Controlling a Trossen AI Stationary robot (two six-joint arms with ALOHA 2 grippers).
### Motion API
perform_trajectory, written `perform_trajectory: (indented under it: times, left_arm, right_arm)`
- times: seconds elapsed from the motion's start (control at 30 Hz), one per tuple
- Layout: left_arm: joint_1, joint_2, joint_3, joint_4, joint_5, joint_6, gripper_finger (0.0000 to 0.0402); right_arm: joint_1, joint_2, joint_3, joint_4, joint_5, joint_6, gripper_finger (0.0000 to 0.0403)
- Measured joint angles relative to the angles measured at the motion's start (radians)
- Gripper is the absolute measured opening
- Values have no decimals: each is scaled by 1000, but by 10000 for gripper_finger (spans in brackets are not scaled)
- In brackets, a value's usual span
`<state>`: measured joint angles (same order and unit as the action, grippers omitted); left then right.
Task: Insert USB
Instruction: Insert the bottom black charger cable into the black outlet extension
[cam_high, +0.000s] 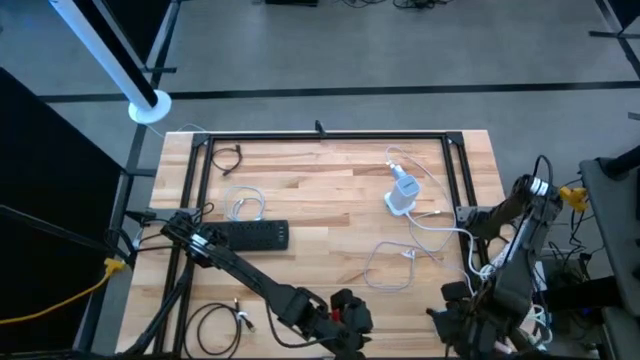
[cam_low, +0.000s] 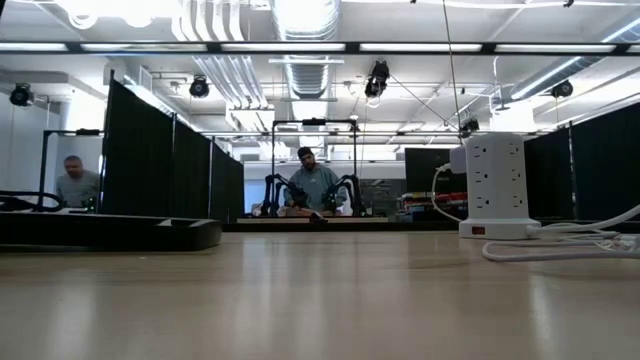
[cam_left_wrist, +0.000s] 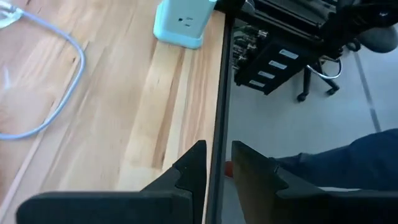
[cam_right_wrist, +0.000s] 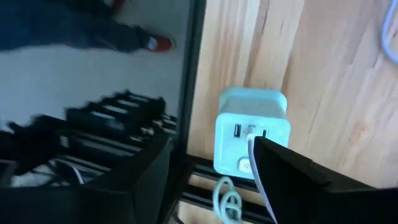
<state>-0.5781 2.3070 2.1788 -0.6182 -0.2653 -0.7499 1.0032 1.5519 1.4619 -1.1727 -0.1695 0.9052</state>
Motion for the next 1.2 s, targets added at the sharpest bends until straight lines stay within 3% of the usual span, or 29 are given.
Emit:
perform_trajectory:
  times: [0.13, 0.3, 0.43, 0.53, 0.6, 0.7, 0.87, 1.07, 1.2]
  left_arm:
    - [-1, -53, -1, -78, -29, 20, 63]
    - [10, -161, 0, -216, -113, 85, 63]
    - [38, -246, -1, -405, -165, 92, 63]
    - [75, -297, 0, -617, -153, -1, 63]
    - [94, -316, 0, -768, -71, -95, 64]
    - [94, -325, -1, -961, 153, -242, 63]
    - [34, -348, -63, -829, 405, -368, 63]
    - [-58, -335, -203, -822, 459, -379, 64]
    - [-122, -335, -330, -816, 459, -254, 67]
  right_arm:
    - [-82, -82, 2, -3, 99, -34, 226]
    - [-215, -177, 3, 3, 219, -202, 217]
    - [-366, -208, 4, 7, 239, -385, 206]
    - [-489, -207, 3, 28, 221, -532, 200]
    - [-558, -203, 3, 58, 218, -643, 200]
    - [-649, -188, 1, 92, 217, -772, 201]
    - [-756, -168, -10, 180, 215, -871, 200]
    - [-794, -147, -17, 178, 175, -992, 201]
    - [-794, -147, -31, 178, 161, -1000, 199]
